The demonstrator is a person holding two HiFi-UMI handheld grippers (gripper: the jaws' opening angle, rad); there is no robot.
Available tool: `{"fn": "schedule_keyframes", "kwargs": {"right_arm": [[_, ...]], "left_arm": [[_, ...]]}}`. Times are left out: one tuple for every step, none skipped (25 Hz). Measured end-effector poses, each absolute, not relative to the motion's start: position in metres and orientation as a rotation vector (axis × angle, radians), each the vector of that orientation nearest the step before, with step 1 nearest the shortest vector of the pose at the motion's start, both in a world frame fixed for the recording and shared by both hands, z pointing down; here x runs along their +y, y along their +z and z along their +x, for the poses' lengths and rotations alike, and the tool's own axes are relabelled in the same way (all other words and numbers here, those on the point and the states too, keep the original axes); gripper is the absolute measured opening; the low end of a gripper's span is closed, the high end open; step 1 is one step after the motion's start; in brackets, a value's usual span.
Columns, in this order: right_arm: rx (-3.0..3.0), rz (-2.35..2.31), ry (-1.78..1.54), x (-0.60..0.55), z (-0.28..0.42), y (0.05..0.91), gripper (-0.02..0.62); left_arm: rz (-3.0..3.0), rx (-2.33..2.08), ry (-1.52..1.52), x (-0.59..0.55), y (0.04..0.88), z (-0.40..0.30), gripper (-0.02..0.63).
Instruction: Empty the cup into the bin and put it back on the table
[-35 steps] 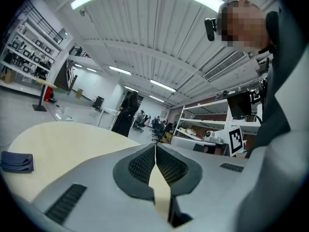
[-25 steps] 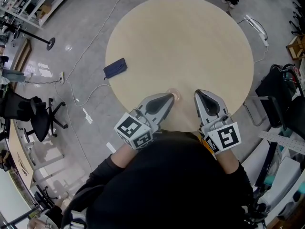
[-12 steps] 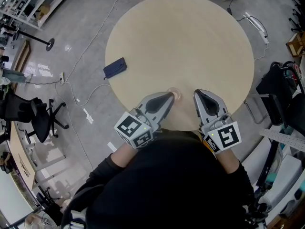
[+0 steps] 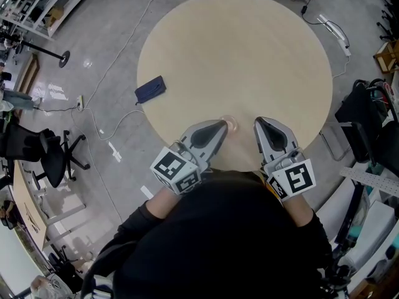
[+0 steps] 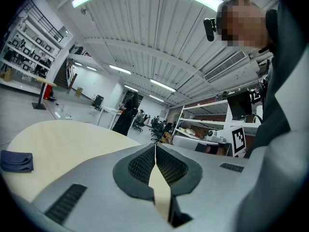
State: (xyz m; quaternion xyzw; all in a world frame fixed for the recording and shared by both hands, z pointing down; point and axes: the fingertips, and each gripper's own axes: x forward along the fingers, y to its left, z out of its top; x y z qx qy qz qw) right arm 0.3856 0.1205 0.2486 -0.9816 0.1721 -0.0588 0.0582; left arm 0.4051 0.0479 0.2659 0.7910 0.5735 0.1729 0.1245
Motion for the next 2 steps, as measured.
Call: {"fn": "schedule_keyframes", "kwargs": {"right_arm": [[0.520,-2.975,-0.179,0.1206,0.3862,0.2491,0.015],[0.518,-2.975,-0.181,0.1207,0.3868,0.2497,0.015]], "left_arm": [[2.305,1.673,0.503,0.0478,0.2661,0.4056,0.025],[2.305,1.673,0.501,0.0477,0.2663,0.4062,0.025]]}}
